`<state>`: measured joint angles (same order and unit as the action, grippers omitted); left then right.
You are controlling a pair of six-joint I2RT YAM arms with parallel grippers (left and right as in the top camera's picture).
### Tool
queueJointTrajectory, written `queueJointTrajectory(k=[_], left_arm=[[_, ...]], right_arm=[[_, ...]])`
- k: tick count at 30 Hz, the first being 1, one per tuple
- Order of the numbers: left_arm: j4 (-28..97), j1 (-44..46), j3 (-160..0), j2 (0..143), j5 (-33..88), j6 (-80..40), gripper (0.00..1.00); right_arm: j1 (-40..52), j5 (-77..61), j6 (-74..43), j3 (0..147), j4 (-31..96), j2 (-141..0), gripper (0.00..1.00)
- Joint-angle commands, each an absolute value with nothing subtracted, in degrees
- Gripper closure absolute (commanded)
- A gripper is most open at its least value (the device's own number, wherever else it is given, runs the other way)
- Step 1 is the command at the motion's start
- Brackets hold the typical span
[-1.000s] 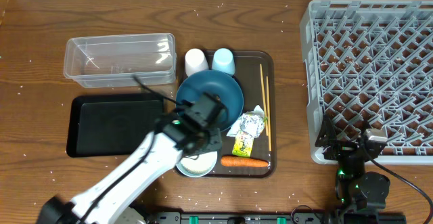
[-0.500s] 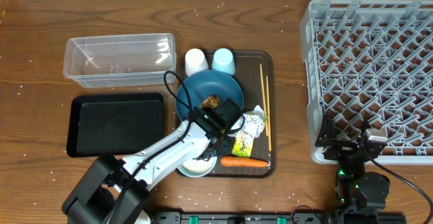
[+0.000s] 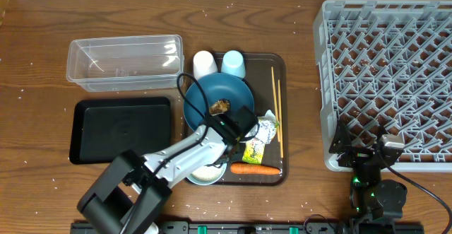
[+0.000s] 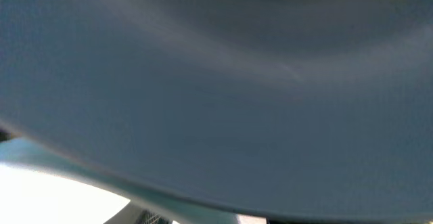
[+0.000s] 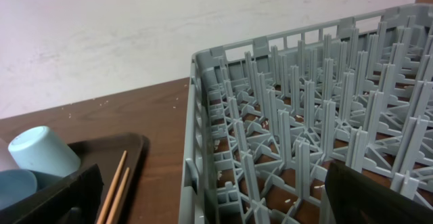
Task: Sort waste into correct bins and load items into the dishwasher rack
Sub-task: 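Lower the left gripper and grasp the rim of the rice bowl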
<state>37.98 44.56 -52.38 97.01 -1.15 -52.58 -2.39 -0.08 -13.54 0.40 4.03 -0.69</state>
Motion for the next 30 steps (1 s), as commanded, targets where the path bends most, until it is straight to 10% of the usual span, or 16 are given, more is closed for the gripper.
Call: queueJointTrajectory(k=[1, 12, 30], left_arm=[[37.3, 45.91, -51.53, 99.24, -2.22, -53.3, 0.59], [37.6, 46.22, -51.55, 99.33, -2.2, -53.28, 0.94], [43.07, 46.22, -53.89, 94.17, 2.22, -53.23, 0.94]], right_arm=[[-3.36, 0.14, -13.21, 0.32, 4.27, -0.49, 0.01], [-3.36, 0.14, -13.21, 0.32, 4.29, -0.49, 0.01], [-3.36, 0.14, -13.21, 0.32, 4.27, -0.49, 0.01]])
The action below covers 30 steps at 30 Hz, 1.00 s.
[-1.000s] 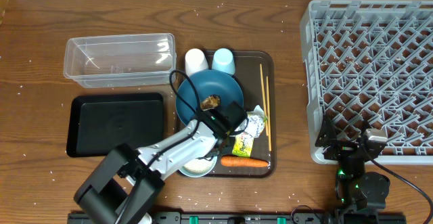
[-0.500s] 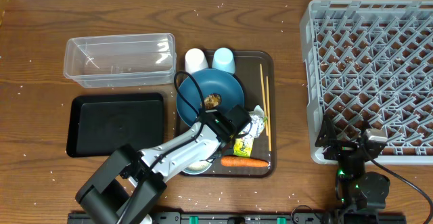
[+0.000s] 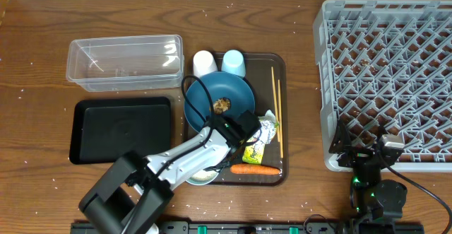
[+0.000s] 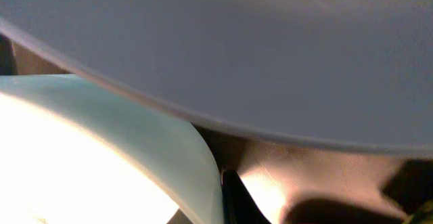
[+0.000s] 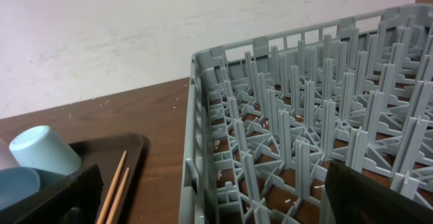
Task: Sort waste into correct bins and load items into the dishwasher rack
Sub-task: 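Lower the left gripper and grasp the rim of the rice bowl, then lift the rice bowl with the left gripper toward the black tray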
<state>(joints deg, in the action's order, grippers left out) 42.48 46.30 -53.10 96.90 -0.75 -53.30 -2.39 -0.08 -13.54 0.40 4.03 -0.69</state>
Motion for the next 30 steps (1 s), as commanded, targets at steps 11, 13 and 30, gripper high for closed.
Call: queueJointTrajectory(k=[11, 13, 30], left_arm=[[43.55, 44.6, -53.89, 80.9, 2.55, -47.0, 0.94], [43.64, 42.74, -53.89, 78.72, 2.52, -44.47, 0.94], [38.28, 6.44, -53.8, 76.53, 15.03, -24.84, 0.94]], right_arm=[[-3.36, 0.14, -13.21, 0.32, 4.27, -0.49, 0.01], [-3.36, 0.14, -13.21, 0.32, 4.27, -0.49, 0.01], [-3.36, 0.14, -13.21, 0.32, 4.27, -0.49, 0.01]])
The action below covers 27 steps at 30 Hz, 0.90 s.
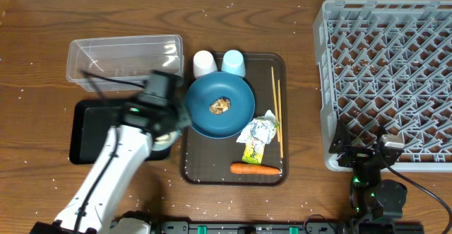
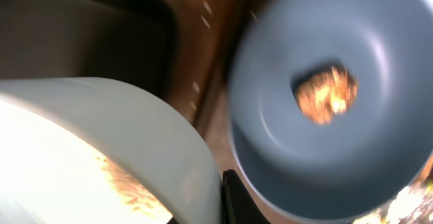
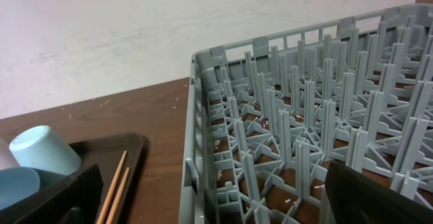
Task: Sort waste into correct bins and load items into the dishwasher rack
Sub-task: 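Lift the rice bowl with the left gripper toward the black tray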
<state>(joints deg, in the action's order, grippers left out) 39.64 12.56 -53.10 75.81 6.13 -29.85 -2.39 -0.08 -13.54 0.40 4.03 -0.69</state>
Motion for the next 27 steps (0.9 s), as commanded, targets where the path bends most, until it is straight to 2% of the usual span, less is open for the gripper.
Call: queueJointTrajectory(k=[1, 9, 15, 22, 27], left_arm=[[37.58, 4.08, -53.8, 76.62, 18.04, -24.38, 0.94], [35.4, -12.4, -53.43, 77.45, 33.74, -22.13, 0.94], [33.5, -23.0, -52.82, 82.46, 54.96, -16.58, 0.94], [33.52, -31.62, -52.82, 90.13, 76.29, -10.41, 0.94], [33.52, -34.89, -52.82, 93.78, 83.88, -7.88, 0.94]], right_arm=[[-3.36, 0.14, -13.19, 0.32, 4.27, -0.49, 0.01], [-3.36, 0.14, -13.19, 0.32, 4.27, -0.49, 0.01], [-3.36, 0.14, -13.19, 0.32, 4.27, -0.49, 0.01], [-3.36, 0.14, -13.21, 0.32, 4.27, -0.49, 0.01], [-3.36, 0.14, -13.21, 0.32, 4.27, -0.49, 0.01]])
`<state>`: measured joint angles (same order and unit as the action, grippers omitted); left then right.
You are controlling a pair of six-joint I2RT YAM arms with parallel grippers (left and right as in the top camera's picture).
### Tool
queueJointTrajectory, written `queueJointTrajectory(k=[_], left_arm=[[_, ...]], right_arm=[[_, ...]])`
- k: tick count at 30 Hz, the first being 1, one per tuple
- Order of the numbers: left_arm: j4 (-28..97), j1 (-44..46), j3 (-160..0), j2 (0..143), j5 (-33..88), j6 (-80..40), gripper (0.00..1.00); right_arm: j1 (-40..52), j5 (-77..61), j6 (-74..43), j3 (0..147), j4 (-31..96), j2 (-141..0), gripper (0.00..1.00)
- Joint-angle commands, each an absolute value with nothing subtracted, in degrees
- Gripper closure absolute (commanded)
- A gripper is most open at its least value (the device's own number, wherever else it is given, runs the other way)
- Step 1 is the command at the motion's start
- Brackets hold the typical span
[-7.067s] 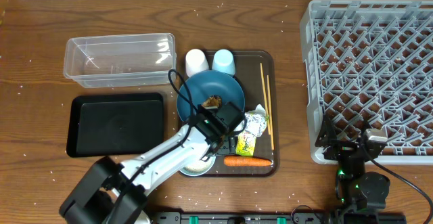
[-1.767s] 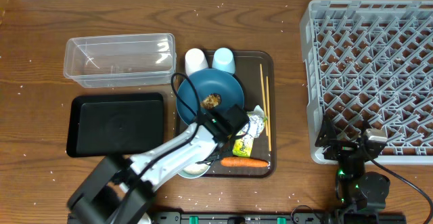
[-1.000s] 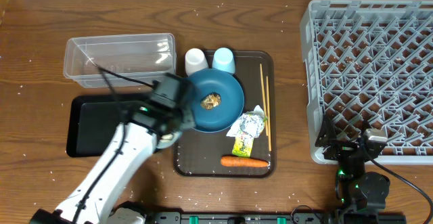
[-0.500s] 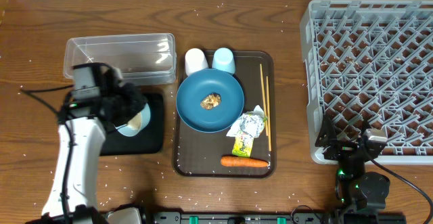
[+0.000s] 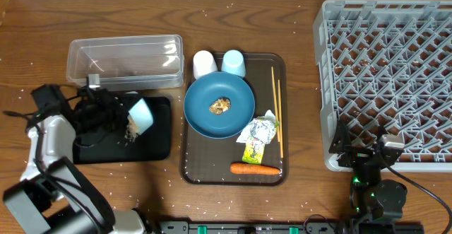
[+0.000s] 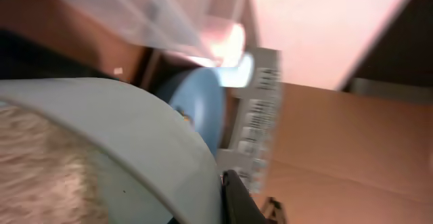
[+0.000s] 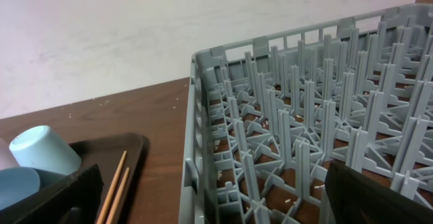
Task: Sort waste into correct bins and load items into the dishwasher rack
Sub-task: 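Lift the rice bowl with the left gripper toward the black tray, then tip the bowl over the black tray to pour out the rice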
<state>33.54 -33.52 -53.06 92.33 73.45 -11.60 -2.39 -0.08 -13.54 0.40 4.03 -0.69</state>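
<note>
A pale blue bowl [image 5: 140, 113] hangs tipped on its side over the black bin [image 5: 154, 146], and my left gripper [image 5: 120, 114] is shut on its rim. Rice [image 5: 131, 129] spills from its mouth toward the bin. The left wrist view is filled by the bowl [image 6: 115, 143] with rice [image 6: 34, 176] inside, one dark finger [image 6: 237, 200] against its wall. The blue plate [image 5: 219, 105] with a food scrap, a white cup [image 5: 204, 63], a blue cup [image 5: 234, 63], chopsticks [image 5: 276, 110], a wrapper [image 5: 256, 136] and a carrot [image 5: 254, 169] lie on the brown tray [image 5: 233, 178]. My right gripper [image 7: 213, 190] stands open by the rack.
A clear plastic bin [image 5: 123, 63] stands behind the black bin. The grey dishwasher rack [image 5: 388, 78] fills the right side, its near corner [image 7: 203, 116] close before the right wrist. Crumbs dot the wooden table.
The left gripper has moved left with the bowl, from the black bin's right edge to over its middle. The bowl is now tipped on its side and rice is spilling out.
My left gripper was low on the tray's front left, at the bowl under the plate's edge, and stayed there a second later. Then the bowl was off the tray at the black bin's right edge. Now it is tipped over the bin. The right arm stayed still.
</note>
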Motion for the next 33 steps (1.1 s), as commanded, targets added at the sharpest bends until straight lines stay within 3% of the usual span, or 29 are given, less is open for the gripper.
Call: queueJointTrajectory(k=[1, 8, 33], left_arm=[[33.52, -35.29, -52.82, 94.45, 84.4, -7.9, 0.94], [33.06, -36.56, -52.73, 97.58, 90.13, -8.08, 0.94], [27.68, -41.45, -52.75, 97.8, 90.08, -26.59, 0.94]], right_arm=[[-3.36, 0.14, -13.19, 0.32, 4.27, -0.49, 0.01], [-3.36, 0.14, -13.21, 0.32, 4.27, -0.49, 0.01], [-3.36, 0.14, -13.21, 0.32, 4.27, -0.49, 0.01]])
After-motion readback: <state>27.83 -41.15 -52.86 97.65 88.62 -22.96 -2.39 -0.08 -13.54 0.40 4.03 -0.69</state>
